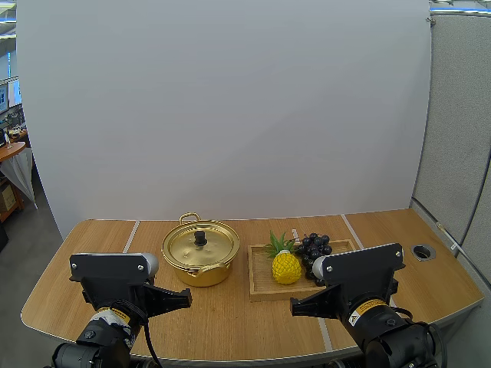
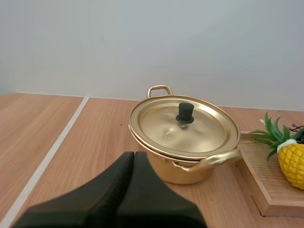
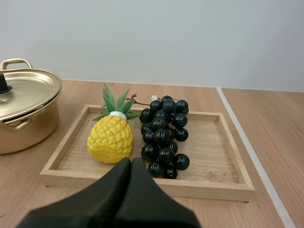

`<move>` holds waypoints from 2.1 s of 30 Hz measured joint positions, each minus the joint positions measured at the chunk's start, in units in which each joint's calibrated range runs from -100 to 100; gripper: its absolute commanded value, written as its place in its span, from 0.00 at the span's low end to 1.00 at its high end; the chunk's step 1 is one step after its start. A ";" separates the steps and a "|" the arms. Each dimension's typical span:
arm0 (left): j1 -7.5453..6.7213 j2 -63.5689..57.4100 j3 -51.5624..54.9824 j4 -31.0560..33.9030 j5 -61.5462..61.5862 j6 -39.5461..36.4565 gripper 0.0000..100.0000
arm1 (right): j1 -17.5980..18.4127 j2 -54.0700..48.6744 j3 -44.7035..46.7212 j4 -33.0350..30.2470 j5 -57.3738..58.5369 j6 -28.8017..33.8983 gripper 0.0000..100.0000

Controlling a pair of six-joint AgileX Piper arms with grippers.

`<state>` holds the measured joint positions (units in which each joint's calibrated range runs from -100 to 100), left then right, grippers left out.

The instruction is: Open the pot, put the grape inside, and close it

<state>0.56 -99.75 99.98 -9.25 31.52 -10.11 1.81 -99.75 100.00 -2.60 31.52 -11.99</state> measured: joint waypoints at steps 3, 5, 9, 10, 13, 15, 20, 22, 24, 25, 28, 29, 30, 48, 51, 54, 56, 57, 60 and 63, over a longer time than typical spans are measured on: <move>0.00 0.00 0.00 3.05 -0.40 0.24 0.00 | 0.00 0.00 0.00 0.00 0.00 0.00 0.00; 0.00 0.00 0.00 3.83 -0.76 0.24 0.00 | 0.00 0.00 0.00 0.00 0.00 0.00 0.00; 0.00 0.00 0.00 4.63 -0.93 0.34 0.00 | 0.00 0.00 0.00 0.00 0.00 0.00 0.00; 0.00 0.00 0.00 4.76 -0.93 0.34 0.00 | 0.00 0.00 0.00 0.00 0.00 0.00 0.00; 0.00 0.00 0.00 4.86 -0.93 0.34 0.00 | 0.00 0.00 0.00 0.00 0.00 0.00 0.00; 0.00 0.00 0.00 4.86 -0.93 0.34 0.00 | 0.00 0.00 0.00 0.00 0.00 0.00 0.00; 0.00 0.00 0.00 4.97 -0.93 0.34 0.00 | 0.00 0.00 0.00 0.00 0.00 0.00 0.00; 0.00 0.00 0.00 4.97 -0.93 0.34 0.00 | 0.00 0.00 0.00 0.00 0.00 0.00 0.00; 0.00 0.00 0.00 4.97 -0.93 0.34 0.00 | 0.00 0.00 0.00 0.00 0.00 0.00 0.00; 0.00 0.00 0.00 4.97 -0.93 0.34 0.00 | 0.00 0.00 0.00 0.00 0.00 0.00 0.00; 0.00 0.00 0.00 4.97 -0.93 0.34 0.00 | 0.00 0.00 0.00 0.00 0.00 0.00 0.00; 0.00 0.00 0.00 4.97 -0.93 0.34 0.00 | 0.00 0.00 0.00 0.00 0.00 0.00 0.00; 0.00 0.00 0.00 4.97 -0.93 0.34 0.00 | 0.00 0.00 0.00 0.00 0.00 0.00 0.00; 0.00 0.00 0.00 4.97 -0.93 0.34 0.00 | 0.00 0.00 -0.07 0.00 0.22 0.00 0.00; 0.00 0.00 -2.12 4.97 -0.42 0.34 0.00 | 0.00 0.00 -2.52 0.00 1.39 0.00 0.00; 0.00 0.00 -9.82 5.07 -0.66 1.47 0.00 | 0.00 0.00 -13.76 0.00 1.63 0.00 0.00; 0.00 -0.12 -12.99 5.07 -0.86 2.81 0.00 | 0.00 -0.04 -17.41 -0.14 1.58 0.00 0.00; 0.00 -0.12 -13.43 5.07 -0.86 3.03 0.00 | 0.00 -0.14 -18.70 -0.13 1.58 0.00 0.00; 0.00 -0.12 -22.65 5.07 2.78 5.32 0.00 | 0.00 -0.25 -26.14 -0.37 7.05 0.00 0.00; 0.00 -0.25 -32.09 5.07 8.29 5.76 0.00 | 0.00 -0.25 -35.68 -0.37 17.20 0.00 0.00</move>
<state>0.56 -100.00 67.89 -4.18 39.81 -4.35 1.81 -100.00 64.32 -2.97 48.71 -11.99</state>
